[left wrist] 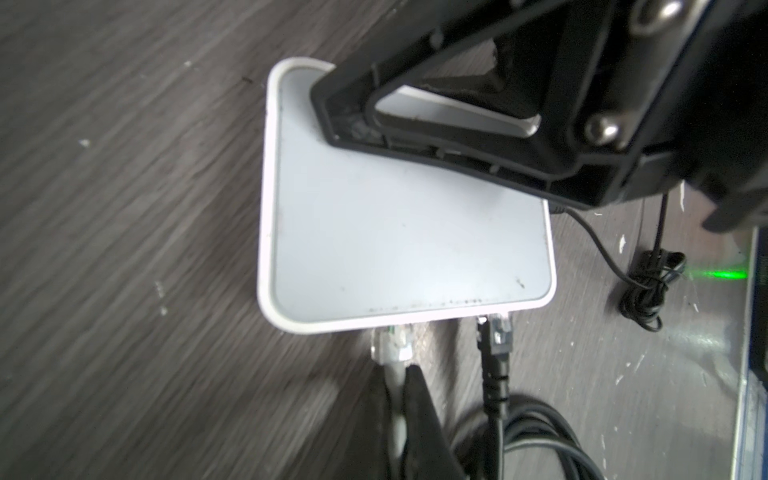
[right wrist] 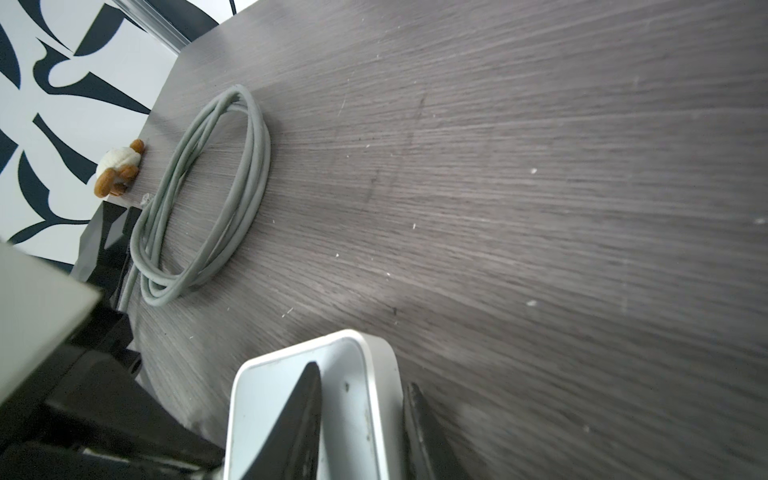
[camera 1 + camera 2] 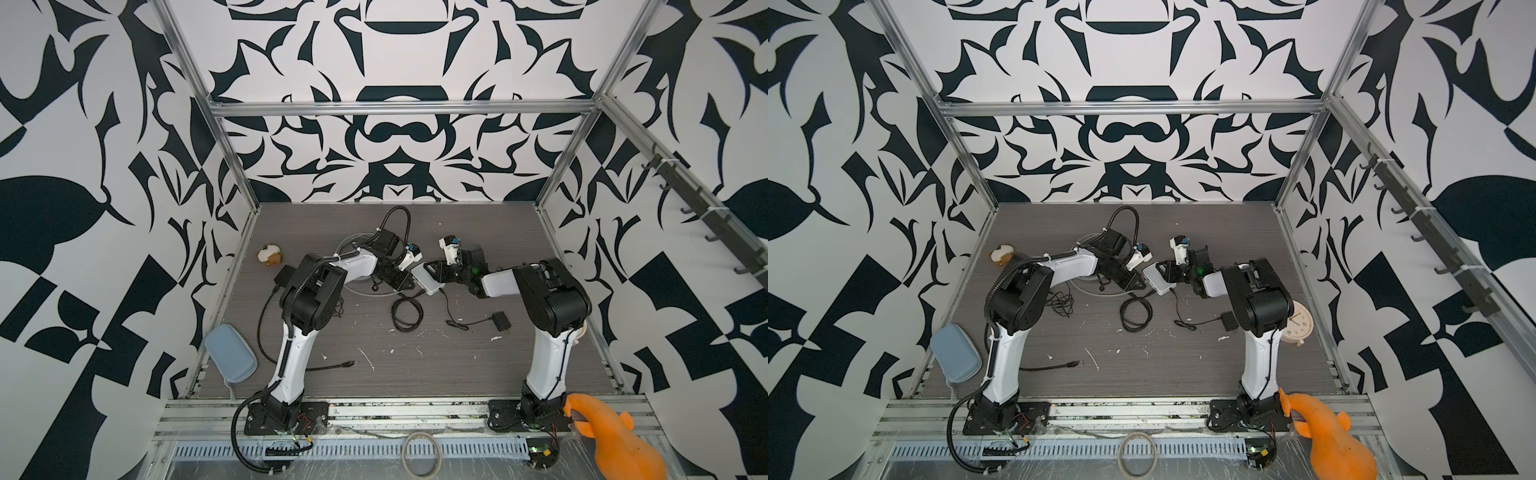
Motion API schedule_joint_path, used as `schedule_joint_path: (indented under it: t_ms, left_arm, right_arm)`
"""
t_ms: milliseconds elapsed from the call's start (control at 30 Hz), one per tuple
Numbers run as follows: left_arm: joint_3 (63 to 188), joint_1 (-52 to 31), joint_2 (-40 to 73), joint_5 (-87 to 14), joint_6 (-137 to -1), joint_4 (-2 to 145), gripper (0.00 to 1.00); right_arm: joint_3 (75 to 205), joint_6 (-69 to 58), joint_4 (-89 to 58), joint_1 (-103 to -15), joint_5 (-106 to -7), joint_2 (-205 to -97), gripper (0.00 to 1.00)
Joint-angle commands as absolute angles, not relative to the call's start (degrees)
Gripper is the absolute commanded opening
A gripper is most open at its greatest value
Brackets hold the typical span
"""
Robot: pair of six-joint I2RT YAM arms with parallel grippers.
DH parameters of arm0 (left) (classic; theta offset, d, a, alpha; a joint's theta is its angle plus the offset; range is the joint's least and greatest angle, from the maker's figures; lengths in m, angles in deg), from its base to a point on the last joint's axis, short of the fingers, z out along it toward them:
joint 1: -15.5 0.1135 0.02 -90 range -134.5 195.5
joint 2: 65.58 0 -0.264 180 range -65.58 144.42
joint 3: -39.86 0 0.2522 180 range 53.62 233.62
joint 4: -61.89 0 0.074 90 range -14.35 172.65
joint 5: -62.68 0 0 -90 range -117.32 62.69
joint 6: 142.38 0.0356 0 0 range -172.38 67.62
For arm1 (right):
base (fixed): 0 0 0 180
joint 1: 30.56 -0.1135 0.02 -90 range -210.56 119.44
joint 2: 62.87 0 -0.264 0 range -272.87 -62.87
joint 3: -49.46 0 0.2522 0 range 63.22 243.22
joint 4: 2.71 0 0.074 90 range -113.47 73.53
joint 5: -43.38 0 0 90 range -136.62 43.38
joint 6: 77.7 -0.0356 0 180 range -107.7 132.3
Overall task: Insert the plug into the switch port
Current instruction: 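Push the grey plug into the router port with the left gripper, then open the left gripper and lift away from the grey plug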
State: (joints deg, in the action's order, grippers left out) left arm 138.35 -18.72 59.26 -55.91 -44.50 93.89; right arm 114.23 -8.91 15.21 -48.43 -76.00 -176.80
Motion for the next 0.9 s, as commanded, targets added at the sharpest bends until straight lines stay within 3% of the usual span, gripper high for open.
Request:
schedule_joint_path:
  t_ms: [0,267,533,767,867]
  left_arm:
    - [138.73,-21.5,65.38,-52.92,-45.59,81.01,0.0]
    - [142.31,-21.5,67.26,-53.99,-44.69,83.99,0.0]
    - [144.23,-19.3,67.51,-56.25,-44.69,87.76,0.02]
    - [145.46,-17.91,66.76,-54.14,-45.19,91.03,0.31]
    - [143.43,-16.49,63.36,-55.65,-45.3,90.61,0.35]
  right_arm:
    - [109.11,-12.47,0.79,-62.7,-102.69,-179.16,0.27]
    - [110.75,-10.86,-0.83,-62.73,-103.36,-178.78,0.28]
    - [116.57,-9.97,-13.56,-53.01,-83.99,-176.0,0.34]
    - [119.23,-13.36,-12.05,-43.31,-71.02,-174.59,0.48]
    - [120.68,-13.03,-12.92,-41.37,-69.53,-173.9,0.6]
